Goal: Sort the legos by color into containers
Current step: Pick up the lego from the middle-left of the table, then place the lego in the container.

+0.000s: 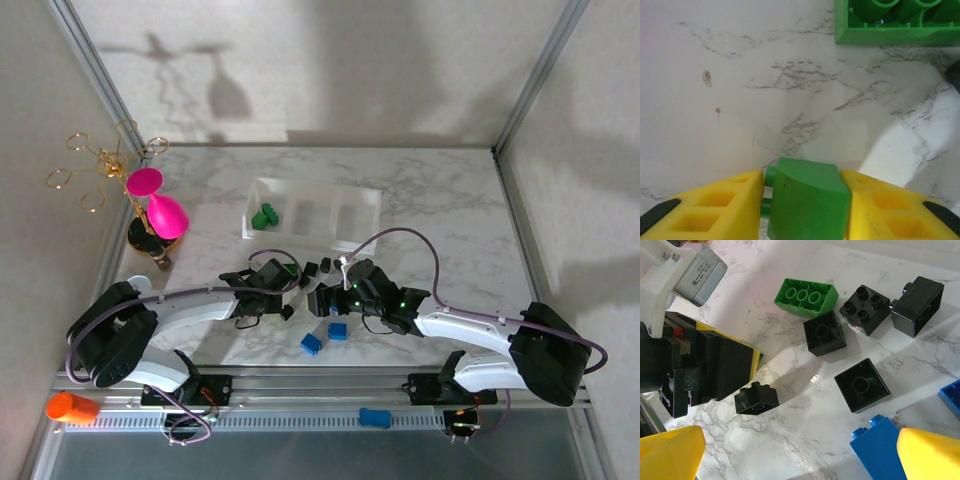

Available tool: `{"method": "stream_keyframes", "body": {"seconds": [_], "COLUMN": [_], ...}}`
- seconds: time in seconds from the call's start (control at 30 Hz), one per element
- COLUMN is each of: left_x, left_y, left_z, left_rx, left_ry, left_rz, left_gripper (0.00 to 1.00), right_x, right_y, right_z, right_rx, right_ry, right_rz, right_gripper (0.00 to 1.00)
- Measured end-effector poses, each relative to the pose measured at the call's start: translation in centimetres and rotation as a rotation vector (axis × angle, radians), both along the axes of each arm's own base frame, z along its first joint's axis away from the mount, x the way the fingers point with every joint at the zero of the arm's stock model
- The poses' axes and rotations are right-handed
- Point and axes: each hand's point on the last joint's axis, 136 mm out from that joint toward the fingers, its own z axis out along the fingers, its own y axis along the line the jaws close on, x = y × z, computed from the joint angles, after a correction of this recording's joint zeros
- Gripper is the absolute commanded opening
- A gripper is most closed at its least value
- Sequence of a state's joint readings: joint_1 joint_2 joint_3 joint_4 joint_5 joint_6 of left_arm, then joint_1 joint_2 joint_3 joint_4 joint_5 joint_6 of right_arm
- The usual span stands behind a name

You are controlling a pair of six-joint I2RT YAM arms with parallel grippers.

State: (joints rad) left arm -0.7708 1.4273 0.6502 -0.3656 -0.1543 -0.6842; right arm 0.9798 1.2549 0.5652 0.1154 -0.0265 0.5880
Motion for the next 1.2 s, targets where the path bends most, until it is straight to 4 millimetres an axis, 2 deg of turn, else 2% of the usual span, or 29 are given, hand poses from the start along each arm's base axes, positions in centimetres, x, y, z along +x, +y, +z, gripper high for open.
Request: {"method": "stream_keyframes", "body": {"seconds": [0.27,0.43,0.57,0.73,0.87,0.97,1.07,1.2], "left_x": [0.1,0.3,1.4,4.6,8.2,11.2,14.0,17.5], "left_y": [0.0,0.5,0.7,0.8,1.7,2.7,3.2,3.4], "left_z": [0.8,2.5,4.6,8.6,12.4,14.4,15.1,14.1], "left_rx": [-0.016,-0.023,-0.03,-0.062,-0.089,-0.093,-0.082,-0.06], "left_ry": [-0.023,-0.068,-0.11,-0.199,-0.283,-0.334,-0.359,-0.35], "left_rz": [0.003,0.013,0.036,0.079,0.131,0.172,0.193,0.206], "left_gripper": [0.33,0.35,0.35,0.35,0.35,0.35,0.35,0.34], "right_x": [0.1,0.1,0.1,0.9,2.1,2.7,2.8,2.9], "right_y": [-0.1,-0.1,0.0,0.5,0.3,0.1,0.1,0.0], "right_z": [0.0,0.2,0.7,2.2,3.2,3.4,3.4,3.7], "right_rx": [-0.003,0.001,0.016,0.054,0.082,0.089,0.092,0.096], "right_ry": [-0.003,-0.002,-0.005,-0.013,-0.02,-0.021,-0.018,-0.025], "right_rz": [-0.005,-0.008,-0.012,-0.031,-0.064,-0.081,-0.087,-0.094], "right_gripper": [0.99,0.99,0.99,0.99,0.99,0.99,0.99,0.99]}}
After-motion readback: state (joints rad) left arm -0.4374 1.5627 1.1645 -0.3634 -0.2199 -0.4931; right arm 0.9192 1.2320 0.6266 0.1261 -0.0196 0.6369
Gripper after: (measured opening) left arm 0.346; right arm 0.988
